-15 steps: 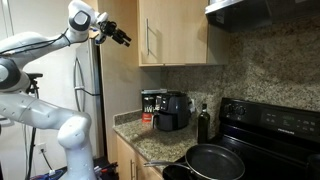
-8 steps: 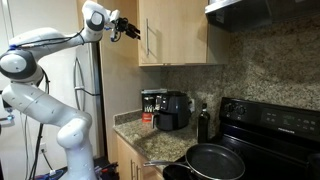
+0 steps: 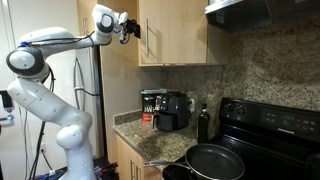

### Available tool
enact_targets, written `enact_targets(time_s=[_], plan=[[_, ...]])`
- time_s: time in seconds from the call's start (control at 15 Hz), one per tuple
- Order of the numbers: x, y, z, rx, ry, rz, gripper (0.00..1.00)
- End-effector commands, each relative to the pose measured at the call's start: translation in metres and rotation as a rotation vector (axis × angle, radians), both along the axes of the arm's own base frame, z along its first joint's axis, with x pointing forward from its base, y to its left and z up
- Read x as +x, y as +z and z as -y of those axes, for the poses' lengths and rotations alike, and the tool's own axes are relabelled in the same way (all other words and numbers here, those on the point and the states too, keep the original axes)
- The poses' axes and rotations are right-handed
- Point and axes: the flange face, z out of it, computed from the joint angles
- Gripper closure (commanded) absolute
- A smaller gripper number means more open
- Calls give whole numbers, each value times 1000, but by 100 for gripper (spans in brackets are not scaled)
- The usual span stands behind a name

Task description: Open the right drawer on top of the air fryer

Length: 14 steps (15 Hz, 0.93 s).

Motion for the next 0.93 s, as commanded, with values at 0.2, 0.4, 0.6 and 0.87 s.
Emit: enact_targets(time_s=[0.2,0.4,0.6,0.87], plan=[[-23,15,78,-89,-290,55,0],[-54,20,151,-64,-435,45,0],[-93,14,233,4,-589,21,0],[-135,-52,317,173,-653,-116,0]])
